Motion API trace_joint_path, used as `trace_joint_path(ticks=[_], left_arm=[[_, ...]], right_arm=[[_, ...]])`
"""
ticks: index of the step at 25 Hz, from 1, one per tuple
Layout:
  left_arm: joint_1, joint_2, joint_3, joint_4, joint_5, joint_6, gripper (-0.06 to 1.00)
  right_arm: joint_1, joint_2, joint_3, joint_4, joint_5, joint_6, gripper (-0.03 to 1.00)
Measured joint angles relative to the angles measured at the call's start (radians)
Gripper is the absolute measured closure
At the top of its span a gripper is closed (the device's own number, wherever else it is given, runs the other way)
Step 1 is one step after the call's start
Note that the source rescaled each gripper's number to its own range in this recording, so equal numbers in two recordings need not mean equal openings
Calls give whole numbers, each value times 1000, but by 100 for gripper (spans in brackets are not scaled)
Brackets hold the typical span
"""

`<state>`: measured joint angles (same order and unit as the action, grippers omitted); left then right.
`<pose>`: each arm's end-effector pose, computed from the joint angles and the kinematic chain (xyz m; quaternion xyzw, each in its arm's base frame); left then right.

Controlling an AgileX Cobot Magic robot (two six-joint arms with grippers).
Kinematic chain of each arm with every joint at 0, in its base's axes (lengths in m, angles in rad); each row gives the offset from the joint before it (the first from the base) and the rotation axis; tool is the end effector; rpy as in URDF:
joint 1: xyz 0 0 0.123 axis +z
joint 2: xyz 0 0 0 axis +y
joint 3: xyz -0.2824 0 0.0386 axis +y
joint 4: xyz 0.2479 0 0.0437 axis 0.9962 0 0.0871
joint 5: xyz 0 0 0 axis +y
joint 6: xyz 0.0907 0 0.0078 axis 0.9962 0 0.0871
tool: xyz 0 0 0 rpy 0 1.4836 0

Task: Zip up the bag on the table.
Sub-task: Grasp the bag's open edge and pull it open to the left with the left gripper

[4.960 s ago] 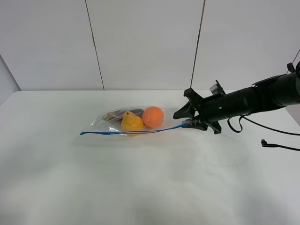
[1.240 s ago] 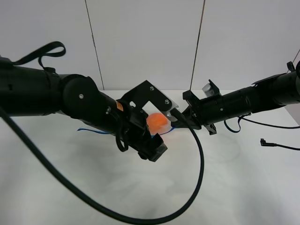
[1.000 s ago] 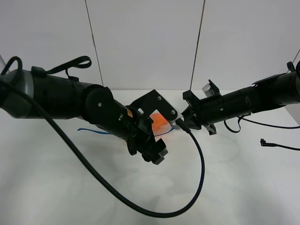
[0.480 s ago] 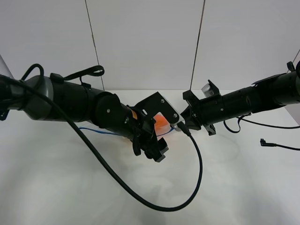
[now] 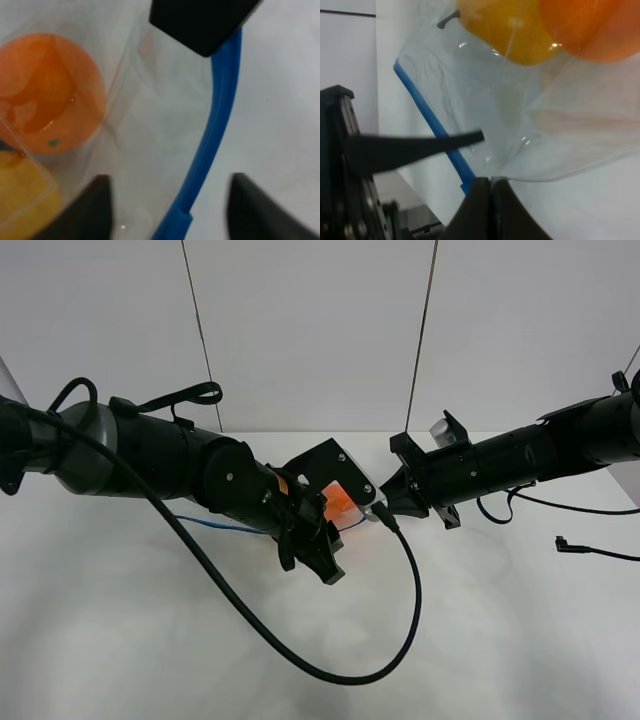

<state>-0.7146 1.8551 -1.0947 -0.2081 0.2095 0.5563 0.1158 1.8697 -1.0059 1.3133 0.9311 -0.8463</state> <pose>0.2875 -0.2546 0.1740 0.4846 0.8060 -0.0810 0.3301 0.3295 0.1095 0.1701 -0.0136 0.8842 0.4525 0.1150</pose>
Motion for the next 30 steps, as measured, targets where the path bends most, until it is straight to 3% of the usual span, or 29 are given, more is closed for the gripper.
trace_joint_path(ticks=[3, 6, 18, 30], left_arm=[[0, 0, 0, 42, 7, 19, 85], [0, 0, 0, 96, 22, 37, 93], [7, 0, 0, 178, 63, 25, 94], [166, 0, -3, 189, 103, 8, 94]], right_arm=[[0, 0, 0, 0, 0, 0, 97], [0, 0, 0, 0, 1, -1, 97], [8, 0, 0, 0, 1, -3, 97], [8, 0, 0, 15, -10, -3, 97]])
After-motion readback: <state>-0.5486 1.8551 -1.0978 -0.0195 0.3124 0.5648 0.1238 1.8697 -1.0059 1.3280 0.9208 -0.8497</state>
